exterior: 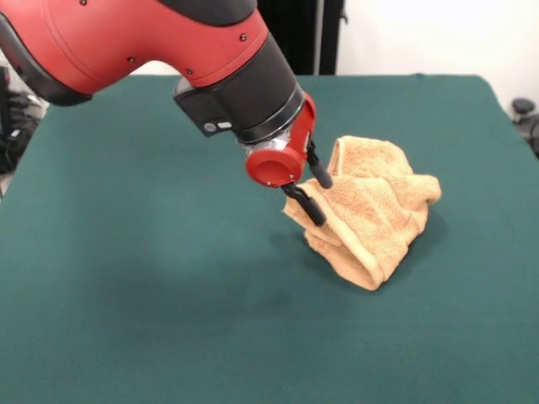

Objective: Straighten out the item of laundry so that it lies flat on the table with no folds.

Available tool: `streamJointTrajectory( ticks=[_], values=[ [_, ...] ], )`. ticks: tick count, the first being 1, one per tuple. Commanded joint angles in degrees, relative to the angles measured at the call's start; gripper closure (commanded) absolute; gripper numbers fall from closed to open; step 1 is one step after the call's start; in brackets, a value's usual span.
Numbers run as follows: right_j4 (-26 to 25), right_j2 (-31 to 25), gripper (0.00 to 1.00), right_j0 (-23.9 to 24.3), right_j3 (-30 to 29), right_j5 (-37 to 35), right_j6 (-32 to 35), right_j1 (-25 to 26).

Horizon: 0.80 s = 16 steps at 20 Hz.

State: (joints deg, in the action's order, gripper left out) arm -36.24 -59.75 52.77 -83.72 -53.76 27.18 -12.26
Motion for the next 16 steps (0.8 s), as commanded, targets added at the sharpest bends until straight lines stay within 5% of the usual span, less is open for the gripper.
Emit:
streamJointTrajectory(
  ticks=[1, 16],
  values=[
    [-1.1, 5.2, 0.0, -1.7, 2.4, -5.5, -9.3, 2.2],
    [-0.7, 4.2, 0.0, 1.6, 1.3, -4.7, -13.0, 6.4]
  ],
)
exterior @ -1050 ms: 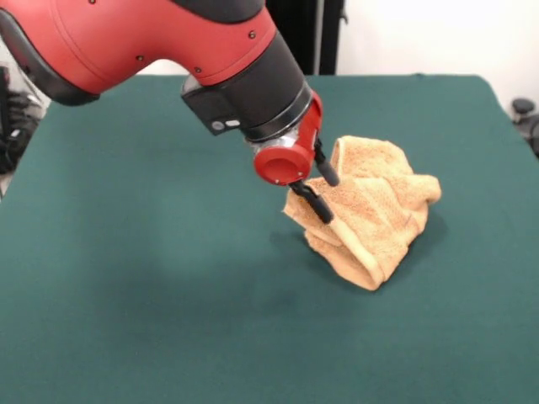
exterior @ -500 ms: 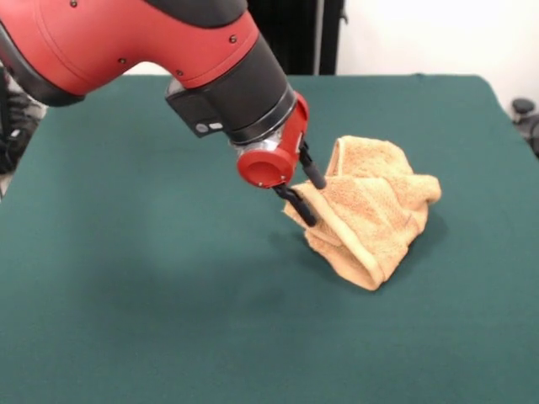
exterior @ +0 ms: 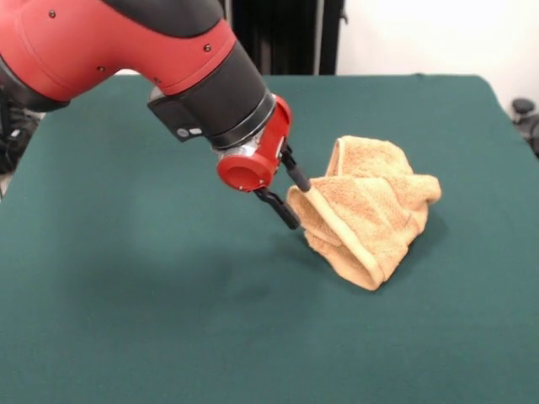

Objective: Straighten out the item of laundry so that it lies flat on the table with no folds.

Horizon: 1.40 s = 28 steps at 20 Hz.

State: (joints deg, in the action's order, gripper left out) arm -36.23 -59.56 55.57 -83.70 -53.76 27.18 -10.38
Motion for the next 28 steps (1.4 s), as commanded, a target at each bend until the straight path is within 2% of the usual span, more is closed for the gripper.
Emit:
streamJointTrajectory(
  ticks=[1, 9, 28],
  values=[
    [-0.5, 3.4, 0.0, -0.6, 0.8, -4.2, -13.5, 4.9],
    [-0.8, 0.2, 0.0, 5.0, -2.4, -2.2, -19.7, 9.4],
    [-2.7, 0.7, 0.0, 4.2, -1.6, -3.4, -17.5, 9.8]
  ],
)
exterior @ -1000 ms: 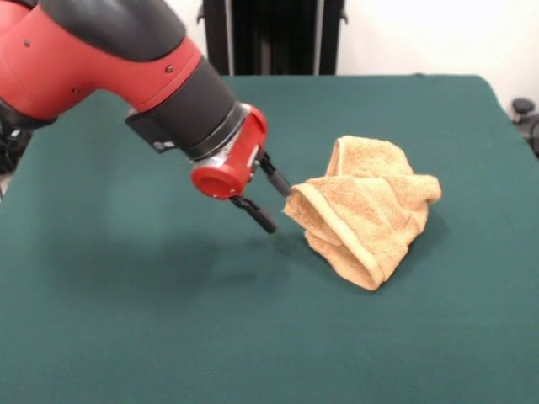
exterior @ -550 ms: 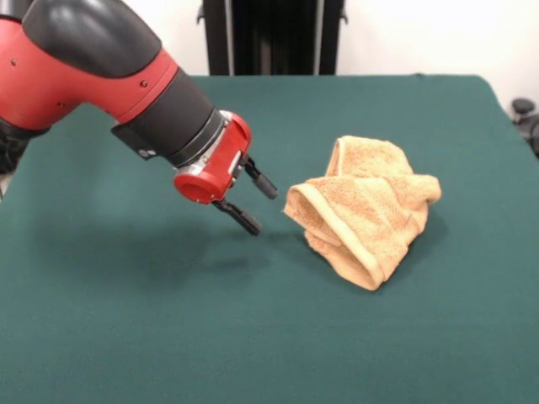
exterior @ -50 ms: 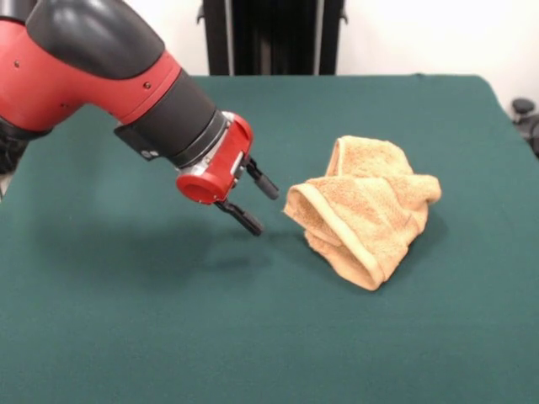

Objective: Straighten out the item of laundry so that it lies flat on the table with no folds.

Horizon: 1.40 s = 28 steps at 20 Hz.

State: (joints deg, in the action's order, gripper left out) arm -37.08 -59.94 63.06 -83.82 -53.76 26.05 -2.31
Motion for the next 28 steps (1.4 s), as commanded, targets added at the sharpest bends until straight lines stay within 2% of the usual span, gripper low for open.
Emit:
streamJointTrajectory(
  ticks=[1, 28],
  values=[
    [-1.9, 1.1, 0.0, -3.3, -1.5, -3.3, -16.3, 1.8],
    [-3.5, 3.0, 0.0, -5.8, 1.7, -3.2, -15.0, 3.6]
  ],
)
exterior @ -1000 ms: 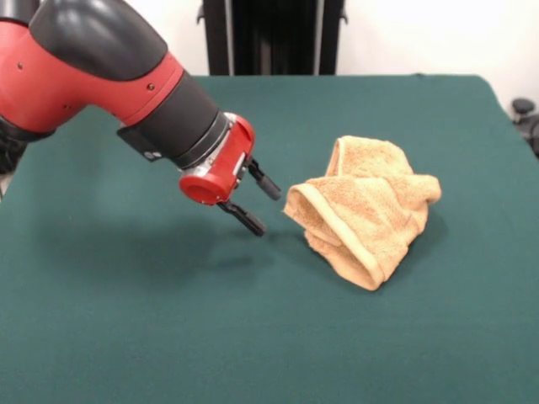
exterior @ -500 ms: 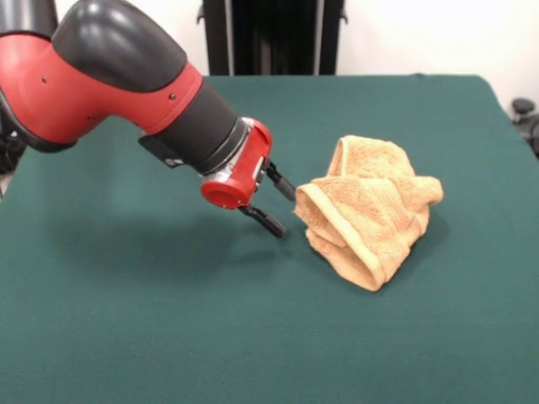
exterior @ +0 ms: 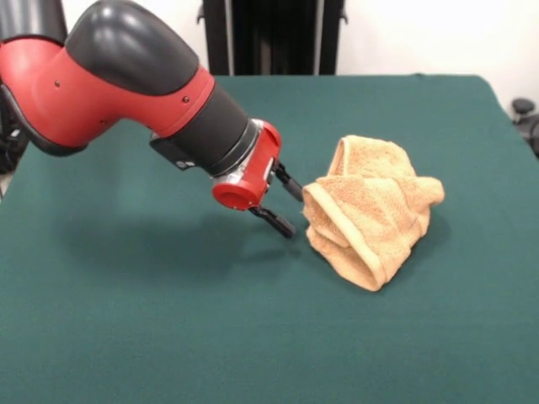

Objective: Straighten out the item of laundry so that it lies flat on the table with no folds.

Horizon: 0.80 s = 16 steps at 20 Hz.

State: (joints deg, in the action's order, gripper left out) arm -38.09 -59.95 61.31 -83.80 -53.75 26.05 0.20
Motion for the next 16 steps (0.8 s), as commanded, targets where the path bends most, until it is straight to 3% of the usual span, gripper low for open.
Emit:
streamJointTrajectory(
  ticks=[1, 9, 11, 16],
  values=[
    [-2.6, 3.0, 0.0, -4.1, 1.7, -3.1, -14.9, 1.1],
    [-3.9, 3.7, 0.0, -5.0, 2.2, -4.6, -13.7, -1.5],
    [-6.3, 4.8, 0.0, -5.8, 3.0, -5.6, -16.3, -3.0],
    [-6.8, 3.6, 0.0, -6.1, 3.2, -5.5, -18.0, -3.4]
  ],
)
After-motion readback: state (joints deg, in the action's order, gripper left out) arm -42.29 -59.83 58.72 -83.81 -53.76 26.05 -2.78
